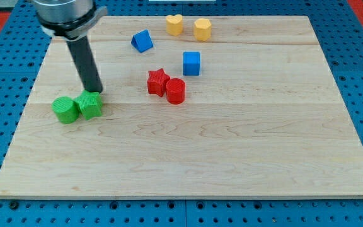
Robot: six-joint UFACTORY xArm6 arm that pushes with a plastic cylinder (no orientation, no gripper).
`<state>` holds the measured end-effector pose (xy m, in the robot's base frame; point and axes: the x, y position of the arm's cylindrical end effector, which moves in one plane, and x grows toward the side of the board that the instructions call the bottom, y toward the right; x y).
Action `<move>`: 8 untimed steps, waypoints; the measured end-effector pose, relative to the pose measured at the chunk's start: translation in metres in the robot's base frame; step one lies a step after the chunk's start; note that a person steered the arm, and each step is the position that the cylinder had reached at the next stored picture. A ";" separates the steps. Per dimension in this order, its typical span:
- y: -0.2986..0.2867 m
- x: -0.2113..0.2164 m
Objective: Move green circle to the bottom right
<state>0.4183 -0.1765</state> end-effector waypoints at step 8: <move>-0.081 0.060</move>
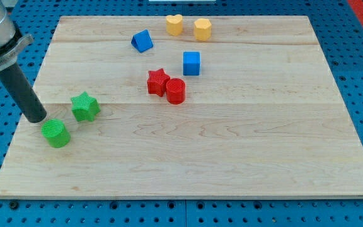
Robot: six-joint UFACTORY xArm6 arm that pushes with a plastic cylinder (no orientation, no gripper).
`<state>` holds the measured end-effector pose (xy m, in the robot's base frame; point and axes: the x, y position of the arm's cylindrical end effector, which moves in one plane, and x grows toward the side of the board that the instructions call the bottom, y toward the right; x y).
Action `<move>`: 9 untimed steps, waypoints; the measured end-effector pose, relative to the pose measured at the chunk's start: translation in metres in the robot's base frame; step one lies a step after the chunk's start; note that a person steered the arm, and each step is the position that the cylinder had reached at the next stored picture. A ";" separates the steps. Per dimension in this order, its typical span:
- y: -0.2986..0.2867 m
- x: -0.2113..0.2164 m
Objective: Move green circle to the bottom right
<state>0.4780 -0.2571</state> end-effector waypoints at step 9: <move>0.049 0.049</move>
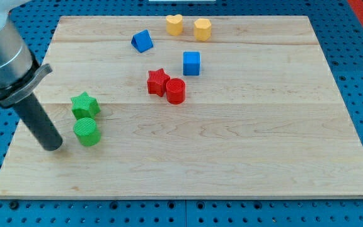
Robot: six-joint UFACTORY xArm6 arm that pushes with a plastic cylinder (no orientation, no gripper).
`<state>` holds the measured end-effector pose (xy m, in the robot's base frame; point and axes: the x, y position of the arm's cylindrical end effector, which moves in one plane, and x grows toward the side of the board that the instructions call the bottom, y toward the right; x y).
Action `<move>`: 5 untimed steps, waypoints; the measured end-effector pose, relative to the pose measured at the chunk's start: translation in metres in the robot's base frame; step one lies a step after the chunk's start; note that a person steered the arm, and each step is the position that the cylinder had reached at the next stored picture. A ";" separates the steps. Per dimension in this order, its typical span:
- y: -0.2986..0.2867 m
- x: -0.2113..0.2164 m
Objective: Move green circle to the bottom right
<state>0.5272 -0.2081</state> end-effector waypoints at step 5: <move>0.238 -0.049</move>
<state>0.4780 0.0301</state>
